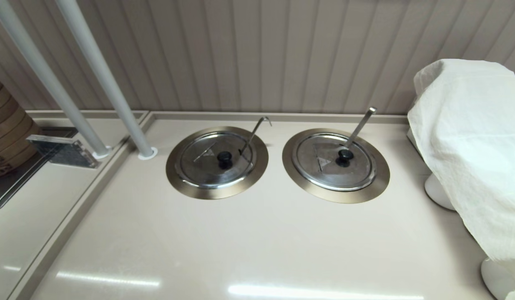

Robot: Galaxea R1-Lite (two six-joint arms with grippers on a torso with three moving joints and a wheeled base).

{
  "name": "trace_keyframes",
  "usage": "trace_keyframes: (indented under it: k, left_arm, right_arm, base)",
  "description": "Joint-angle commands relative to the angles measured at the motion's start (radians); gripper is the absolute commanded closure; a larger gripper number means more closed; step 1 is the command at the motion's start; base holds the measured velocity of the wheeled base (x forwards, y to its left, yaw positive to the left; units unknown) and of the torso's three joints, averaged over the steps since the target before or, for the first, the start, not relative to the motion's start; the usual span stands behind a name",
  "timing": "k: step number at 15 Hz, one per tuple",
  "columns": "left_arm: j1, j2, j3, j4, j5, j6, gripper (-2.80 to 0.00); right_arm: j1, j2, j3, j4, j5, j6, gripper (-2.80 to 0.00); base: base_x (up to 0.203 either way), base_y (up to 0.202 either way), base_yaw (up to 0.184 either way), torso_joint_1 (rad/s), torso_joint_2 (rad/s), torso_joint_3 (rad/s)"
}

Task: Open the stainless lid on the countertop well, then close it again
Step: Open the lid

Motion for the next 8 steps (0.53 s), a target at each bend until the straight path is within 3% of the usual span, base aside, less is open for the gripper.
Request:
trace_keyframes:
  k: [1, 5, 8]
  left_arm:
    - [0.001, 0.000, 0.000, 0.000, 0.000, 0.000, 0.00]
    - [0.001, 0.000, 0.001, -0.059, 0.018, 0.013, 0.00]
    - [0.001, 0.022, -0.183, -0.060, 0.002, 0.010, 0.00]
  right_arm:
    - [0.000, 0.000, 0.000, 0.000, 0.001, -0.001, -2.80]
    - [0.000, 0.000, 0.000, 0.000, -0.002, 0.014, -2.80]
    - [0.000, 0.000, 0.000, 0.000, -0.004, 0.014, -2.80]
  base:
    - [0.000, 0.000, 0.000, 0.000, 0.00, 0.000]
    - [0.000, 0.000, 0.000, 0.000, 0.00, 0.000]
    - [0.000, 0.000, 0.000, 0.000, 0.00, 0.000]
